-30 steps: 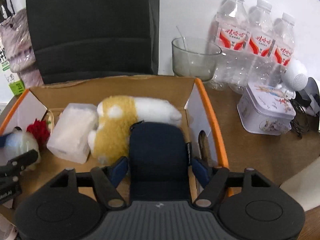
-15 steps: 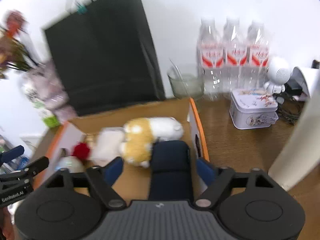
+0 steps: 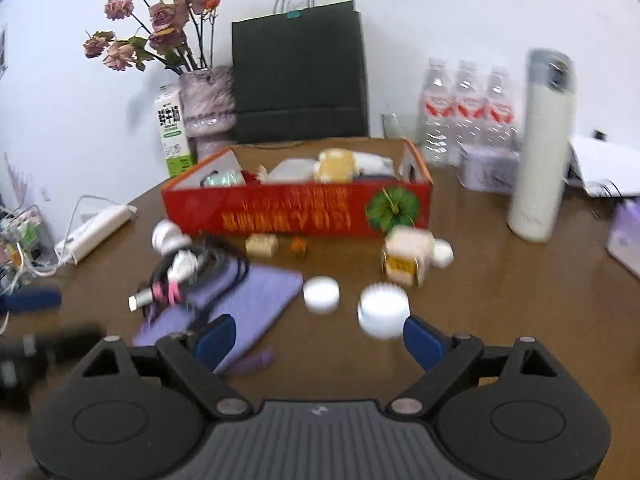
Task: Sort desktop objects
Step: 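Return both tools to the table near the caps and cube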
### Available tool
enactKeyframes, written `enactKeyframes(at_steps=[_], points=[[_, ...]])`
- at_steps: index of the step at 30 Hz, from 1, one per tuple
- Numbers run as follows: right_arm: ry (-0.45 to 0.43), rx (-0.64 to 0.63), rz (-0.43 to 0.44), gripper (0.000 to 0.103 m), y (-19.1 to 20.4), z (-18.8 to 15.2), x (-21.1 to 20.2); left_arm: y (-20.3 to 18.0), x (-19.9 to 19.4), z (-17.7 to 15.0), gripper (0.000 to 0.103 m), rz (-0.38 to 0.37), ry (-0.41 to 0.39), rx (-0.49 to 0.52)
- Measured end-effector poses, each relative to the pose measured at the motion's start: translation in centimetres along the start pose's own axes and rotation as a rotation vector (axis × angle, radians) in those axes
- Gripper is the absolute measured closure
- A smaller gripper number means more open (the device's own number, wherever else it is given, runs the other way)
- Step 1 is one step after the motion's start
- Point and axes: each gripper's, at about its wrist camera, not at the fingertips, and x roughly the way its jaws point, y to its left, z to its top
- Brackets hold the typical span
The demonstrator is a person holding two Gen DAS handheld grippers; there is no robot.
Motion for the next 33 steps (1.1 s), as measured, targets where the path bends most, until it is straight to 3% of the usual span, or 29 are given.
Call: enactKeyframes(at_steps=[3,9,17,23,33], points=[[0.016,-0.02,0.012,0.012,0.4,-2.4,-0.8,0.6,-0.8,-1.6,0.0,0.022,-0.008,-0.058],[0.0,0.006,0.025,0.005,0.2,-3.3,-1.9,1.0,-1.1,-0.8,0.0,0.081,-0.063,-0.089],[0.041,0.026,0.032,0.004,0.1,-3.3,-1.1,2.2,1.7,0.0,0.0,0.091,0.035,-0.157],[0.058,0.074,0.077,0.004,-0.6,-3.3,-0.8,2.8,3.0,0.4,0.0,0.073,0.055,-0.197],[0.077,0.084,0.101,0.005,-0.5,-3.3,-0.4,1.9,3.3,0.6,0.0,0.046,0.058,-0.16]])
